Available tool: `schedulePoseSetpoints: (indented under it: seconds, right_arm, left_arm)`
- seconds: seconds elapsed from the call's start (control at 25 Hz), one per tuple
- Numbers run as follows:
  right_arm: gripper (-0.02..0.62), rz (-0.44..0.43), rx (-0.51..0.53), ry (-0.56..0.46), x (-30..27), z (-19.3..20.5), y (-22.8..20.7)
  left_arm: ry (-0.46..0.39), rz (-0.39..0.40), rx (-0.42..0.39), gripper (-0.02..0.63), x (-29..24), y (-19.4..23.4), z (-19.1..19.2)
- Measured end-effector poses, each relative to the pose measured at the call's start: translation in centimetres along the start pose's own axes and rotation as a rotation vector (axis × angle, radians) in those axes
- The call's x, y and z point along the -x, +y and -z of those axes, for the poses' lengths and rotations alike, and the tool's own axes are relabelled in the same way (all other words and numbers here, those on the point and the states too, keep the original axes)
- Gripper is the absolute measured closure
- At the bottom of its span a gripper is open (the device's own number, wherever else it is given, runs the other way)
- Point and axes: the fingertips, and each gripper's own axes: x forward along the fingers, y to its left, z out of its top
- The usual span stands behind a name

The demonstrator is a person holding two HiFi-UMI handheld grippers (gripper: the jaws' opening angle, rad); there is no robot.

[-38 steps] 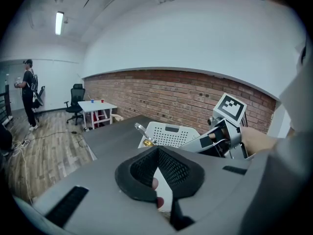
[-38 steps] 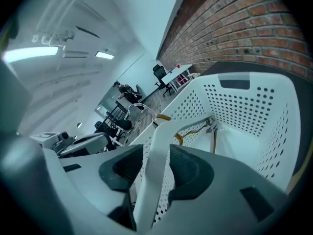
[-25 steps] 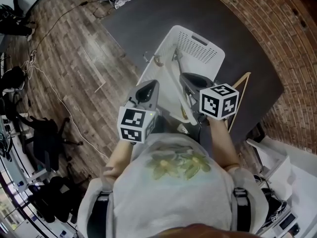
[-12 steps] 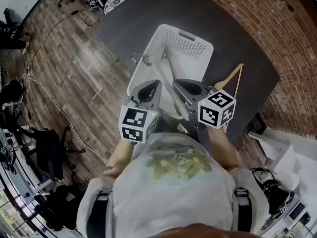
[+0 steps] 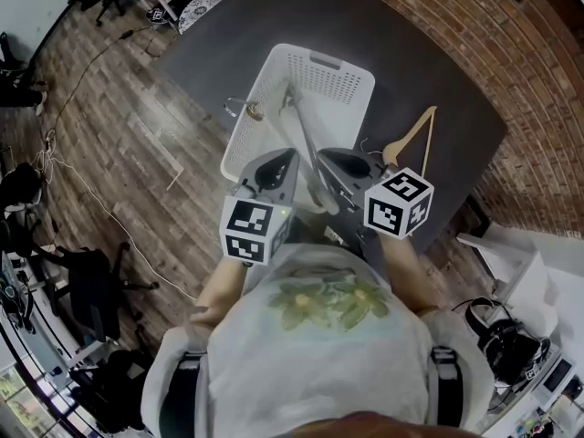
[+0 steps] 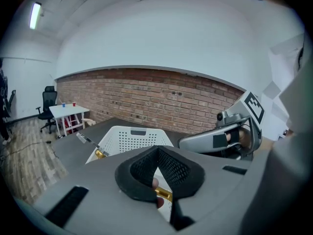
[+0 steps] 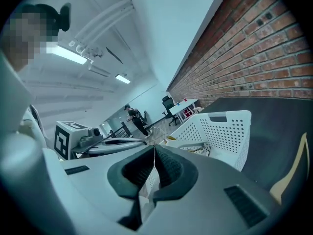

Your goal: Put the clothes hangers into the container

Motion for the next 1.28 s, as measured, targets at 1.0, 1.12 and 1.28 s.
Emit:
schedulePoseSetpoints:
  seconds: [1.0, 1.12, 1.28]
  right_arm:
    - [0.562, 0.312, -0.052, -0.12, 11.9, 2.5, -7.1]
    - [0.561, 0.368, -0.032, -0.108, 12.8, 3.2, -8.3]
    - [0.561, 0.452, -0.013, -0.08, 13.9, 4.3, -9.9]
  left_arm:
    - [0.022, 0.164, -0.095, 0.578, -3.7, -8.5, -0.7]
    - [0.023, 0.17, -0.098, 0.578, -4.0, -9.2, -0.8]
    - [0.024, 0.175, -0.094, 0.578, -4.1, -9.7, -0.9]
